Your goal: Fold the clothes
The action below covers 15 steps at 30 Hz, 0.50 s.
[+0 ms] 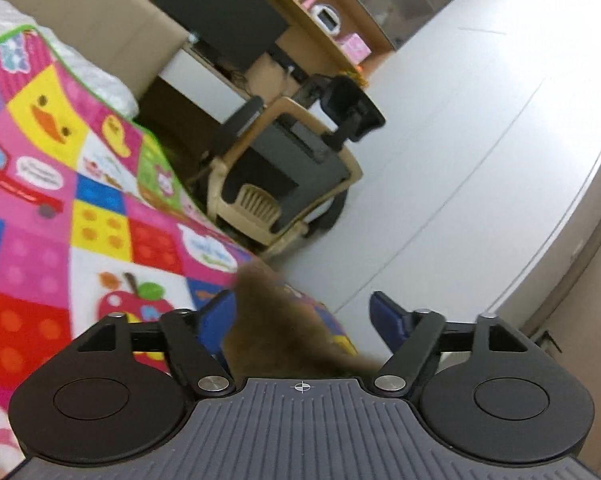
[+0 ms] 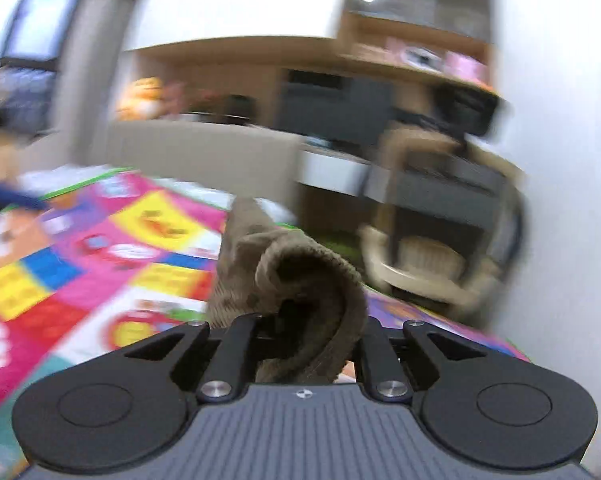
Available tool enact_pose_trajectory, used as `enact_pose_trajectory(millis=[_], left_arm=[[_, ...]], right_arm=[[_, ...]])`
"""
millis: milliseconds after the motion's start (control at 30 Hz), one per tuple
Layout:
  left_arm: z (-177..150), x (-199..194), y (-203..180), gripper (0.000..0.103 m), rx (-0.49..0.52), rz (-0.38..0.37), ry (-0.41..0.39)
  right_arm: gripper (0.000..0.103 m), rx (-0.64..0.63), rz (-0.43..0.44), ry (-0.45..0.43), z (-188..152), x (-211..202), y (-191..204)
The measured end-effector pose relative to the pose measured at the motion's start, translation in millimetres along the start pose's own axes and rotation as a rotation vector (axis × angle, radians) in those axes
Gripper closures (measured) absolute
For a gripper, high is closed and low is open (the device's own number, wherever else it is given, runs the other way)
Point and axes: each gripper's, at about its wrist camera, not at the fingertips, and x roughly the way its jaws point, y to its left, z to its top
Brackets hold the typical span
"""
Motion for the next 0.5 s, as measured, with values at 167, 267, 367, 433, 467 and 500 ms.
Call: enact_pose_trajectory(millis=[167, 267, 367, 433, 467, 500], left_arm=[[-27.4, 66.2, -10.5, 0.012, -0.001, 0.023, 0.172], [-43.9, 105.9, -16.8, 0.010, -0.001, 0.037, 0.275], [-63.6, 145.4, -18.7, 0.010, -0.006, 0.045, 0.373], [-78.2, 168.9, -17.6, 0.010, -0.005, 0.048, 0.428], [-84.8, 177.4, -17.4, 0.011, -0.005, 0.052, 0.444], [-91.0, 185.3, -16.8, 0.013, -0.005, 0.055, 0.459]], right_arm=[[0.092, 0.115, -0.075, 0.205, -56.7, 13.4, -70.6], [0.090, 0.126, -0.075, 0.288, -79.1, 20.8, -81.7], [0.085, 0.136, -0.056, 0.333, -92.1, 30.2, -80.3], [0.086, 0.113, -0.039, 0.331, -91.7, 34.4, -74.1], [0.089, 0.094, -0.024, 0.329, -90.7, 33.7, -69.3], [0.093, 0.094, 0.008, 0.332, -88.3, 35.4, -63.7]])
